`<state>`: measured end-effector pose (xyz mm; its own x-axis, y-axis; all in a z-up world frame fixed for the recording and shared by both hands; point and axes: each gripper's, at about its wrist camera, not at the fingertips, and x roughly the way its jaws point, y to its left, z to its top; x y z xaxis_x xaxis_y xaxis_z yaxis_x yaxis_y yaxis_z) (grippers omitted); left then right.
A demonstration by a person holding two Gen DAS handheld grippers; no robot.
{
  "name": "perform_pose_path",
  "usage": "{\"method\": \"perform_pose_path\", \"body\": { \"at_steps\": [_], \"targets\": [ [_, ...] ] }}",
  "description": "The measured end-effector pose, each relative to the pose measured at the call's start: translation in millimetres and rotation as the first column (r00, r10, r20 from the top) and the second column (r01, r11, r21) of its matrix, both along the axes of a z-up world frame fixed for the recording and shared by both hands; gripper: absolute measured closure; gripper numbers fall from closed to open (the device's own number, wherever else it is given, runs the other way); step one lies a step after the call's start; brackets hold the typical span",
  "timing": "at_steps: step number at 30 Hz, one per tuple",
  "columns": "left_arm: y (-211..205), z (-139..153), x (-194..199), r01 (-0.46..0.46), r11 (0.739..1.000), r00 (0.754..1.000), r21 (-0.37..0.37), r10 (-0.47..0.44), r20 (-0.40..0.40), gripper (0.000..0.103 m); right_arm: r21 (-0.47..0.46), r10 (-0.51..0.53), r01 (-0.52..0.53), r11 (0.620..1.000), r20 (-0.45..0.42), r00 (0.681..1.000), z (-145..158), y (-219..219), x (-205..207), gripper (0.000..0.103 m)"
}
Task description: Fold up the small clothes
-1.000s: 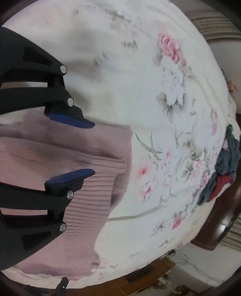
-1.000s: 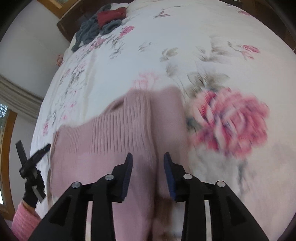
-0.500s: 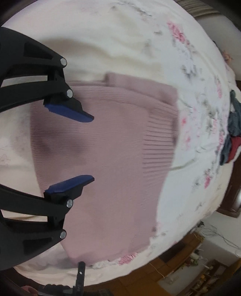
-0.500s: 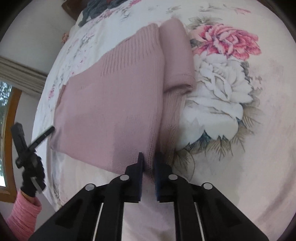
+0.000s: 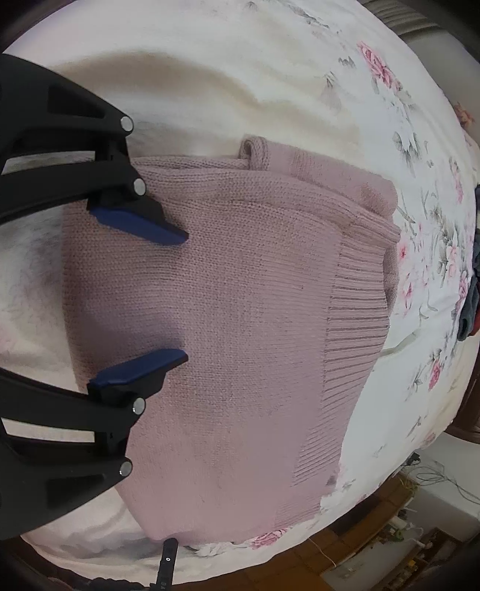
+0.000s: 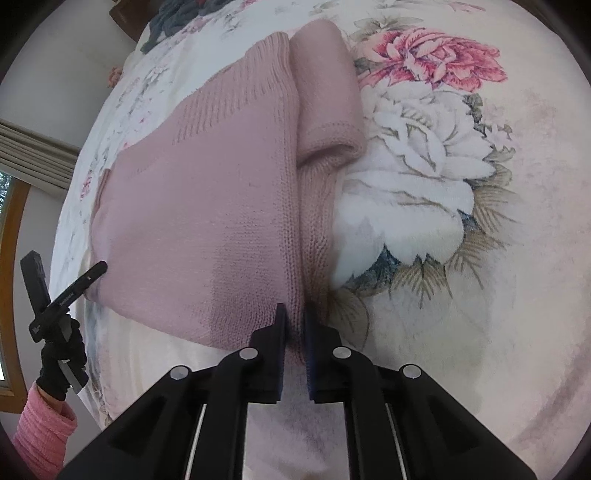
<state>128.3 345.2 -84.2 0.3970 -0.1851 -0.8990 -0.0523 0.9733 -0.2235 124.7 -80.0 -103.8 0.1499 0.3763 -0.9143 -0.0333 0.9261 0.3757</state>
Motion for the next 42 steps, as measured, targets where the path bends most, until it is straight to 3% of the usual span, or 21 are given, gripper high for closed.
{"method": "perform_pose_path", "body": {
  "at_steps": [4,7,8,12,17,31,33,35,37,42],
  "targets": [
    [-4.1,9.0,2.0,0.004,1.000,1.000,0.001,-0.004,-0.004,0.042,0.040,-0.003,0.003,0.999,0.001,1.000,9.3,-4.3,2.7,0.082],
    [-10.1,20.5,5.1,0.011,1.000,1.000,-0.021,-0.010,0.022,0.041,0.057,-0.028,0.025,0.998,0.054,0.998,26.1,-13.1,6.4,0.041],
    [-12.9,25.6,7.6,0.013,0.999,0.999,-0.030,-0.012,0.037,0.040,0.068,-0.040,0.035,0.997,0.072,0.997,30.3,-16.4,8.4,0.039],
    [-25.6,32.1,23.1,0.023,0.998,0.999,-0.052,-0.021,0.048,0.037,0.137,-0.096,0.083,0.987,0.086,0.992,33.5,-35.8,26.7,0.039],
    [-34.0,25.1,43.1,0.022,0.999,0.999,-0.044,-0.021,0.034,0.037,0.206,-0.141,0.130,0.970,0.042,0.989,15.0,-52.0,55.3,0.038],
    [-23.4,5.4,56.5,-0.004,0.998,1.000,-0.069,0.005,0.003,0.036,0.295,-0.127,0.099,0.950,0.077,0.989,-11.1,-39.8,90.9,0.038],
    [-22.7,4.6,55.8,-0.005,0.998,1.000,-0.070,0.006,0.004,0.036,0.277,-0.117,0.089,0.957,0.087,0.989,-11.8,-35.5,95.0,0.041],
    [-22.9,3.7,55.6,-0.004,0.998,1.000,-0.070,0.004,0.005,0.035,0.265,-0.109,0.082,0.961,0.089,0.990,-13.0,-31.6,97.8,0.062],
    [-23.4,3.1,55.5,-0.003,0.997,1.000,-0.072,0.003,0.006,0.035,0.269,-0.108,0.085,0.959,0.073,0.991,-17.8,-30.4,100.5,0.073],
    [-23.9,1.1,54.7,0.001,0.998,1.000,-0.067,-0.001,0.010,0.035,0.279,-0.129,0.107,0.954,0.060,0.990,-22.6,-32.0,98.7,0.076]
  ]
}}
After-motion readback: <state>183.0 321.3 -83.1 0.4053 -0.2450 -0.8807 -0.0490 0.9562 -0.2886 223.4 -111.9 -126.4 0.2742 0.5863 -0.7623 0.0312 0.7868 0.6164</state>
